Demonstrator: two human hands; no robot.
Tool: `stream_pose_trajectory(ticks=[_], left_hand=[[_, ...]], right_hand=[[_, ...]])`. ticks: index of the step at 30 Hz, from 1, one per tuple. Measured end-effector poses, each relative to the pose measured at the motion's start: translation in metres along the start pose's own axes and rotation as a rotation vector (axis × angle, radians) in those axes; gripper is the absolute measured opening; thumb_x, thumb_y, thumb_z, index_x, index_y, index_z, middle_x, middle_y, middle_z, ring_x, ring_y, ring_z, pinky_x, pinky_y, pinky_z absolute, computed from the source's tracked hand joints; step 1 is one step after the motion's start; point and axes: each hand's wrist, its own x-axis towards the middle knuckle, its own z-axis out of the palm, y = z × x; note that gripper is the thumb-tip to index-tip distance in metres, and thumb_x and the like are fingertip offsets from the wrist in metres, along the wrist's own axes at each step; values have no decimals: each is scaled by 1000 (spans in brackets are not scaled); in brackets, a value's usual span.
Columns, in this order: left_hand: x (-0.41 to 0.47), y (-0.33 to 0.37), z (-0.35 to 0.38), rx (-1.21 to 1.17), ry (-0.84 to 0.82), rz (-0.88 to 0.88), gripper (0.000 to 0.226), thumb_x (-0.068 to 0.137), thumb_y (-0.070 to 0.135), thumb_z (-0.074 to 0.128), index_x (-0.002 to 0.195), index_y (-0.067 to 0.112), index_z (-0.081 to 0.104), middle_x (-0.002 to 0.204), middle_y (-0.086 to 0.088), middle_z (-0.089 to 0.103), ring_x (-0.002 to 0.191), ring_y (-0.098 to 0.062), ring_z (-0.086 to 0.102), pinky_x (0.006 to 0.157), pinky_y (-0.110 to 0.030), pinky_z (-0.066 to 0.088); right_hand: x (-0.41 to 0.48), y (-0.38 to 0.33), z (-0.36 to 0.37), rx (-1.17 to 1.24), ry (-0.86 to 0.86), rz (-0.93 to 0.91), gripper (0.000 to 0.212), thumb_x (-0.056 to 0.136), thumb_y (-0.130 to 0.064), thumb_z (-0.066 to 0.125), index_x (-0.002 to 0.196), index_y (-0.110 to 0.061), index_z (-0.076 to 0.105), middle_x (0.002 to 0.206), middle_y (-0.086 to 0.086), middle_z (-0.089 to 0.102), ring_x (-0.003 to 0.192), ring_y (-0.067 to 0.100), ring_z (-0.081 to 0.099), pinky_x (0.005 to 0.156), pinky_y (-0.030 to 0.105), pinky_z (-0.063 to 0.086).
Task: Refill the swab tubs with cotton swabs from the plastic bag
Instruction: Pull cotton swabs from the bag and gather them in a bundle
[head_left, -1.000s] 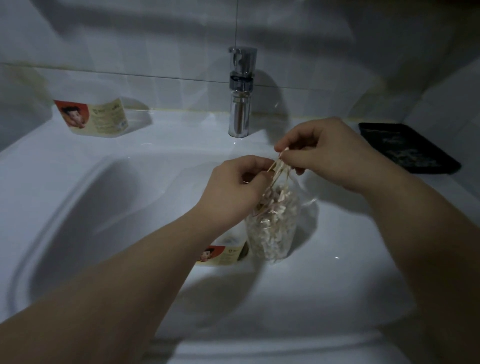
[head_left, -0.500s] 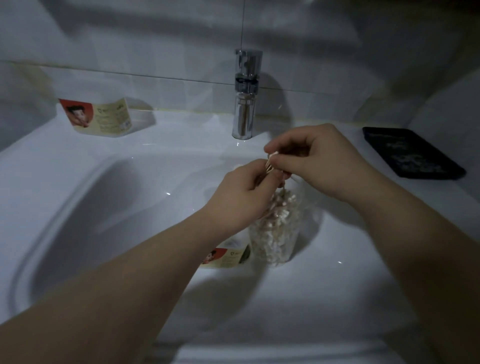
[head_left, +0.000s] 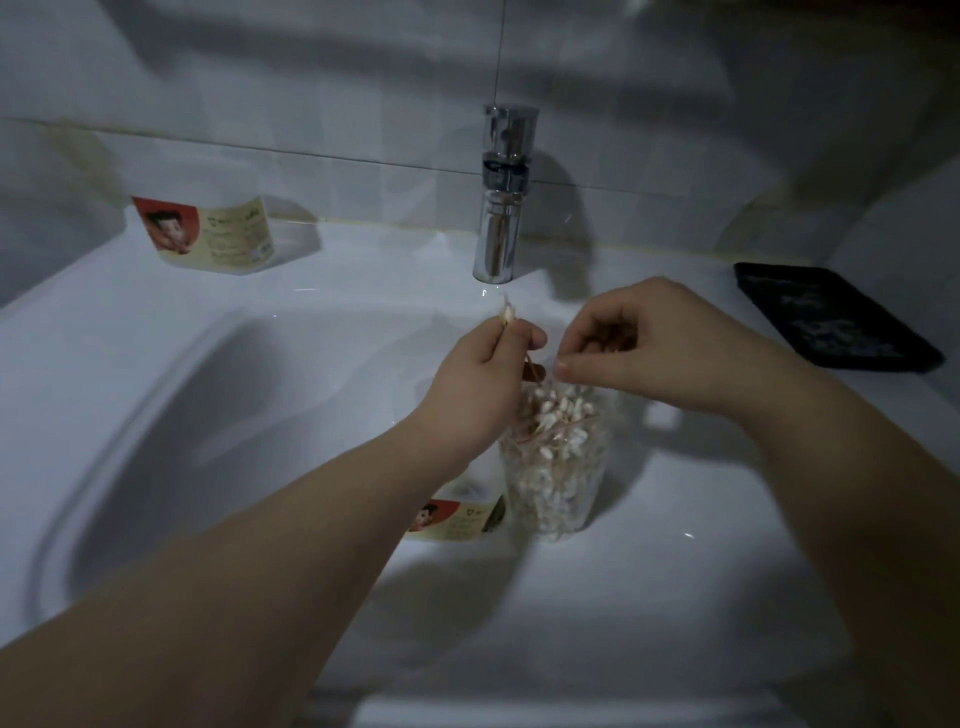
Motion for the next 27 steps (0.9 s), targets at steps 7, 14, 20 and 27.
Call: stream_pose_trajectory(ticks=[7, 14, 20, 27], left_hand=[[2, 2, -1, -164, -16, -50, 32, 108, 29, 41, 88, 25, 65, 102, 4, 70, 96, -19, 72, 85, -45, 54], [1, 5, -2, -271, -10, -50, 24, 110, 27, 39, 99, 21, 59, 85, 6, 76, 74, -10, 69, 67, -29, 48], [4, 5, -1, -344, 29, -89, 22, 110, 26, 37, 100, 21, 56, 80, 6, 76, 75, -14, 69, 71, -34, 48], [5, 5, -4, -352, 60, -47, 21, 110, 24, 38, 104, 23, 57, 75, 6, 72, 75, -16, 65, 70, -34, 47]], right_hand=[[2, 1, 15, -140, -109, 51, 7, 77, -35, 81, 78, -42, 79, 76, -14, 73, 71, 3, 67, 77, 36, 57], [2, 3, 10, -116, -11, 14, 11, 84, -28, 74, 73, -31, 73, 70, -9, 69, 60, 1, 58, 66, 29, 51], [3, 1, 11, -102, 12, 43, 15, 88, -26, 66, 73, -29, 68, 72, -4, 68, 57, 3, 56, 61, 31, 50], [9, -1, 18, 44, 180, 27, 16, 90, -23, 64, 74, -25, 68, 70, -13, 67, 61, 1, 57, 60, 17, 45]])
